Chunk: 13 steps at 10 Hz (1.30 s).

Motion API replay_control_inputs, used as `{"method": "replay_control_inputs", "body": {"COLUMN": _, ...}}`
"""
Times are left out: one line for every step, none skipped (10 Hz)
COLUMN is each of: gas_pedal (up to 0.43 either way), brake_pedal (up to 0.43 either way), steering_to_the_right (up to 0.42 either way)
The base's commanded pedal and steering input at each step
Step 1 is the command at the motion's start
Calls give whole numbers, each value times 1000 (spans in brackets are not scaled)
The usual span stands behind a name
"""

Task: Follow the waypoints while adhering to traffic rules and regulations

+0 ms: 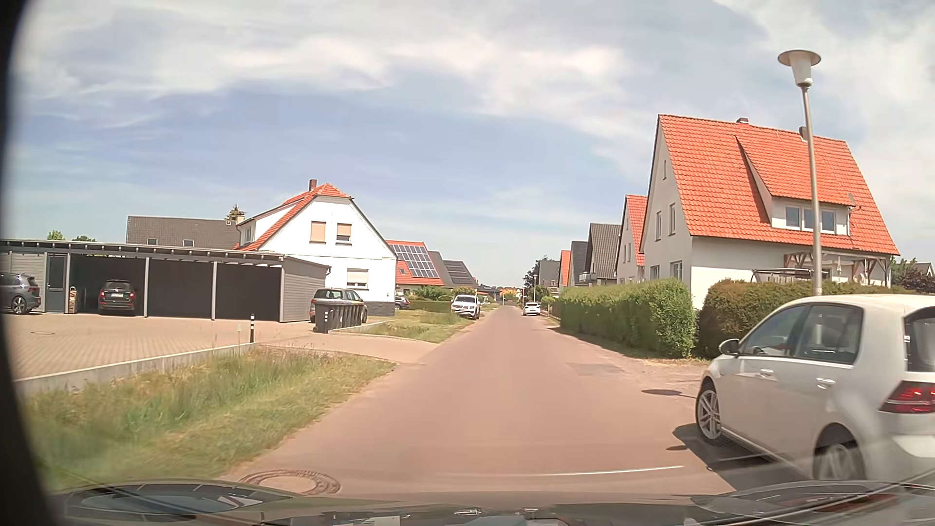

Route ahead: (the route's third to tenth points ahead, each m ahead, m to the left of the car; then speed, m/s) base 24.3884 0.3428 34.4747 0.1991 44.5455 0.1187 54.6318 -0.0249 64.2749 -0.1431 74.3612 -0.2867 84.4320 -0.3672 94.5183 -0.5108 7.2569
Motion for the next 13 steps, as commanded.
{"method": "replay_control_inputs", "body": {"gas_pedal": 169, "brake_pedal": 0, "steering_to_the_right": 23}}
{"method": "replay_control_inputs", "body": {"gas_pedal": 130, "brake_pedal": 0, "steering_to_the_right": 24}}
{"method": "replay_control_inputs", "body": {"gas_pedal": 130, "brake_pedal": 0, "steering_to_the_right": 24}}
{"method": "replay_control_inputs", "body": {"gas_pedal": 130, "brake_pedal": 0, "steering_to_the_right": 24}}
{"method": "replay_control_inputs", "body": {"gas_pedal": 118, "brake_pedal": 0, "steering_to_the_right": 23}}
{"method": "replay_control_inputs", "body": {"gas_pedal": 110, "brake_pedal": 0, "steering_to_the_right": 23}}
{"method": "replay_control_inputs", "body": {"gas_pedal": 110, "brake_pedal": 0, "steering_to_the_right": 23}}
{"method": "replay_control_inputs", "body": {"gas_pedal": 118, "brake_pedal": 0, "steering_to_the_right": 22}}
{"method": "replay_control_inputs", "body": {"gas_pedal": 118, "brake_pedal": 0, "steering_to_the_right": 21}}
{"method": "replay_control_inputs", "body": {"gas_pedal": 118, "brake_pedal": 0, "steering_to_the_right": 17}}
{"method": "replay_control_inputs", "body": {"gas_pedal": 118, "brake_pedal": 0, "steering_to_the_right": 11}}
{"method": "replay_control_inputs", "body": {"gas_pedal": 118, "brake_pedal": 0, "steering_to_the_right": 6}}
{"method": "replay_control_inputs", "body": {"gas_pedal": 118, "brake_pedal": 0, "steering_to_the_right": 5}}
